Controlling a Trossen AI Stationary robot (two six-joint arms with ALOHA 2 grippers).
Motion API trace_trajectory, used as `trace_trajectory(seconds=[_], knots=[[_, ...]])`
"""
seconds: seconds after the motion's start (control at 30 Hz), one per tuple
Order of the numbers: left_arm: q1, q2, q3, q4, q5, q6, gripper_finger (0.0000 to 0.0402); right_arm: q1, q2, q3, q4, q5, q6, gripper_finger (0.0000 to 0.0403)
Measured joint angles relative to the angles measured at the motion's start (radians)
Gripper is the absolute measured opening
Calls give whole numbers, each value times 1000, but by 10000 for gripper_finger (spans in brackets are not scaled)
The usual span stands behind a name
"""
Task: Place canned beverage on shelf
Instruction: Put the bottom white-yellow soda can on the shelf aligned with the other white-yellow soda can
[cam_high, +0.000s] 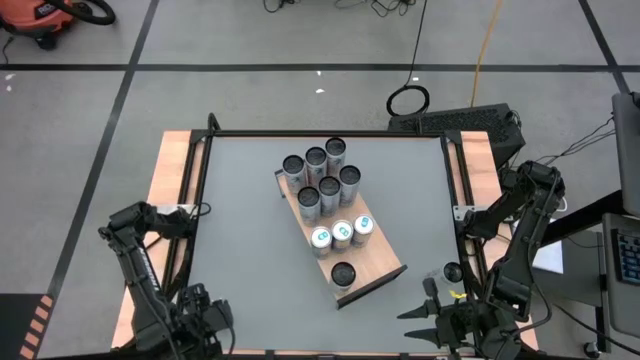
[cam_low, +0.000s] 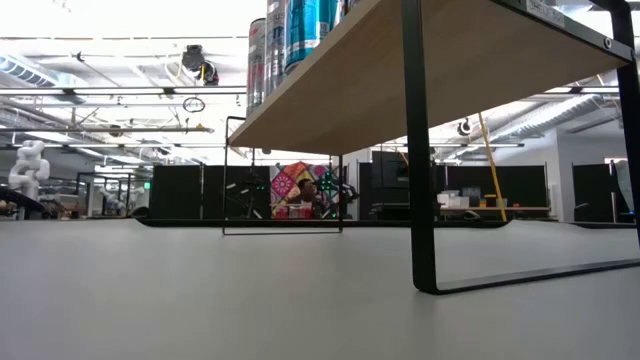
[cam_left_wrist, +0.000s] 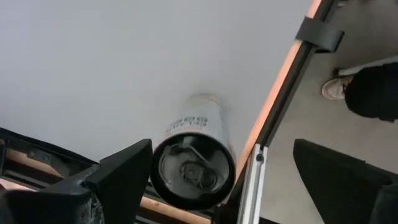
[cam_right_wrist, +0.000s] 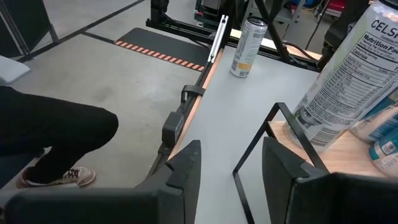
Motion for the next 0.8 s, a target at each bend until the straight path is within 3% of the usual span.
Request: trace_trajectory(seconds=[0.57,0.8], knots=[[-38,0,-140,18,8,-31,375,0,0,0,0,0,3,102],[-38,0,-184,52,102,-83,318,0,0,0,0,0,4,102]])
